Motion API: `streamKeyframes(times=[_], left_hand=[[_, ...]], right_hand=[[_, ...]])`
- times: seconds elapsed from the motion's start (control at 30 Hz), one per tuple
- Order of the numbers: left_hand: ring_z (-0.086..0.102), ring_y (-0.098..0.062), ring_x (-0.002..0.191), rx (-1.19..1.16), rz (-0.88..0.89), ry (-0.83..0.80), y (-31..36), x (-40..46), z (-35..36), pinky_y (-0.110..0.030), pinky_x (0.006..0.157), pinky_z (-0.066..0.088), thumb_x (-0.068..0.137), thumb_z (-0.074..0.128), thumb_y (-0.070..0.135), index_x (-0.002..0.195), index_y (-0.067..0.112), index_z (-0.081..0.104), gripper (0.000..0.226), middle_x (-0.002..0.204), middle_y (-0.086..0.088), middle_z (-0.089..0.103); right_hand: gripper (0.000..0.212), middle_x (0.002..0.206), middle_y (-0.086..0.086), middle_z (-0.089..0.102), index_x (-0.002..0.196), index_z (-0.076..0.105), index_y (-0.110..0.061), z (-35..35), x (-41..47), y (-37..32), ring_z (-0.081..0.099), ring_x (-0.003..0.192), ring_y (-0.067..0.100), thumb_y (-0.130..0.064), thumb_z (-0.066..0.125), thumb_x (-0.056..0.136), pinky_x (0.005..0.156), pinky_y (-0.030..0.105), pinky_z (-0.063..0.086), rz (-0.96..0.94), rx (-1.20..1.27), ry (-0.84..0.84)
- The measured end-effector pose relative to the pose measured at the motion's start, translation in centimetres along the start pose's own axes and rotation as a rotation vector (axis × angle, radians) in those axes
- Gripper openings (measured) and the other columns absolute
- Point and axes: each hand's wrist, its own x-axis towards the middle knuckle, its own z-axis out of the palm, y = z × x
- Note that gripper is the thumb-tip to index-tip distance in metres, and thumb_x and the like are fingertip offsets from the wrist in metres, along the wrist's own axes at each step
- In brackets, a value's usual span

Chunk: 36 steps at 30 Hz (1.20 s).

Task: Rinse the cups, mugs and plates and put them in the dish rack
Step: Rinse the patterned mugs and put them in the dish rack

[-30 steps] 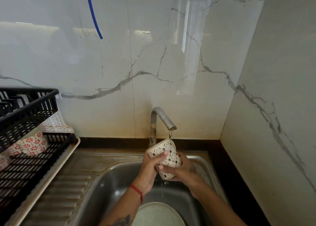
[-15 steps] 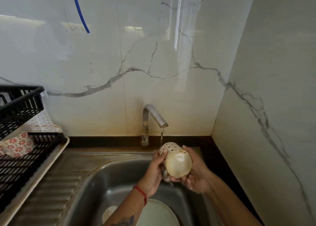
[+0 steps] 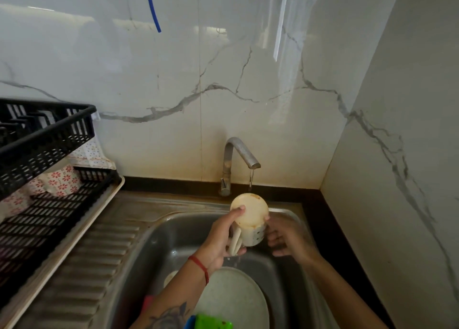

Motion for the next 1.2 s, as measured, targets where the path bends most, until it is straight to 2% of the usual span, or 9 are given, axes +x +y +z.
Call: streamKeyframes(times=[0.07,0.17,0.3,0.43,0.57,0.7,0.77,1.03,1.2], left_hand=[[0.059,-0.03,0.101,-0.051,-0.039,0.034,0.0,-0.7,-0.3,-0.037,0.068,0.057,0.06,0.067,0.061,0.119,0.022,0.05,0.072,0.116,-0.012,0.057],[0.068,-0.024,0.083,-0.058,-0.059,0.079,-0.2,-1.9,-0.6,-0.038,0.069,0.057,0.075,0.066,0.057,0.121,0.018,0.051,0.062,0.104,-0.012,0.063],[0.063,-0.014,0.06,-0.02,-0.047,0.122,-0.9,-4.0,-1.2,-0.042,0.075,0.058,0.082,0.062,0.055,0.121,0.015,0.054,0.056,0.071,-0.005,0.063],[0.062,-0.016,0.075,0.027,-0.009,0.19,-1.7,-6.5,-2.7,-0.041,0.079,0.057,0.085,0.056,0.058,0.116,0.027,0.052,0.043,0.087,-0.006,0.062],[0.062,-0.013,0.082,-0.047,0.067,0.256,-3.0,-9.0,-5.8,-0.045,0.092,0.053,0.09,0.046,0.06,0.115,0.034,0.052,0.036,0.099,0.0,0.063],[0.067,-0.011,0.092,0.01,0.22,0.362,-2.6,-11.9,-9.9,-0.027,0.068,0.057,0.088,0.046,0.06,0.11,0.038,0.06,0.034,0.102,0.005,0.07],[0.064,-0.012,0.098,0.069,0.33,0.434,-2.0,-13.1,-12.3,-0.022,0.071,0.051,0.08,0.049,0.06,0.104,0.038,0.063,0.035,0.106,0.007,0.068],[0.044,-0.003,0.115,0.545,0.523,0.981,-0.7,-13.2,-24.2,-0.019,0.093,0.033,0.093,0.049,0.047,0.133,0.027,0.047,0.045,0.126,0.013,0.045],[0.044,-0.019,0.123,0.749,0.465,1.027,0.7,-11.1,-29.5,-0.024,0.091,0.032,0.094,0.053,0.042,0.141,0.018,0.038,0.055,0.138,-0.005,0.044]], right_hand=[[0.056,0.127,-0.009,0.048,0.123,0.046,-0.032,0.4,-0.2,0.5,0.051,0.111,0.012,-0.026,0.076,0.076,0.087,0.032,0.049,-0.133,-0.026,-0.034],[0.098,0.13,-0.027,0.036,0.136,0.027,-0.048,1.4,-0.3,0.8,0.04,0.12,-0.002,-0.032,0.087,0.06,0.098,0.027,0.043,-0.329,-0.136,-0.154],[0.091,0.122,-0.024,0.049,0.127,0.036,-0.042,3.0,-0.3,1.3,0.051,0.113,-0.003,-0.042,0.088,0.052,0.084,0.013,0.049,-0.493,-0.148,-0.159],[0.08,0.11,-0.023,0.058,0.113,0.048,-0.042,4.7,-0.2,1.3,0.056,0.099,-0.007,-0.04,0.092,0.045,0.073,0.004,0.045,-0.528,-0.211,-0.172],[0.089,0.119,-0.007,0.06,0.127,0.051,-0.025,8.7,-0.2,1.3,0.055,0.11,0.01,-0.023,0.094,0.05,0.093,0.029,0.048,-0.484,-0.201,-0.229],[0.091,0.122,-0.004,0.059,0.132,0.049,-0.022,13.2,-0.1,-0.4,0.054,0.114,0.015,-0.017,0.092,0.052,0.096,0.036,0.048,-0.436,-0.15,-0.346],[0.089,0.12,-0.005,0.058,0.131,0.05,-0.021,15.6,0.3,-1.8,0.053,0.114,0.015,-0.018,0.092,0.052,0.096,0.036,0.047,-0.463,-0.148,-0.375],[0.071,0.089,-0.032,0.051,0.107,0.05,-0.038,28.6,3.4,-8.5,0.051,0.081,-0.011,-0.031,0.093,0.05,0.063,-0.001,0.038,-0.617,-0.024,-0.356],[0.085,0.104,-0.014,0.056,0.125,0.055,-0.017,36.5,6.0,-10.7,0.052,0.096,0.003,-0.035,0.093,0.051,0.062,-0.003,0.036,-0.649,-0.01,-0.343]])
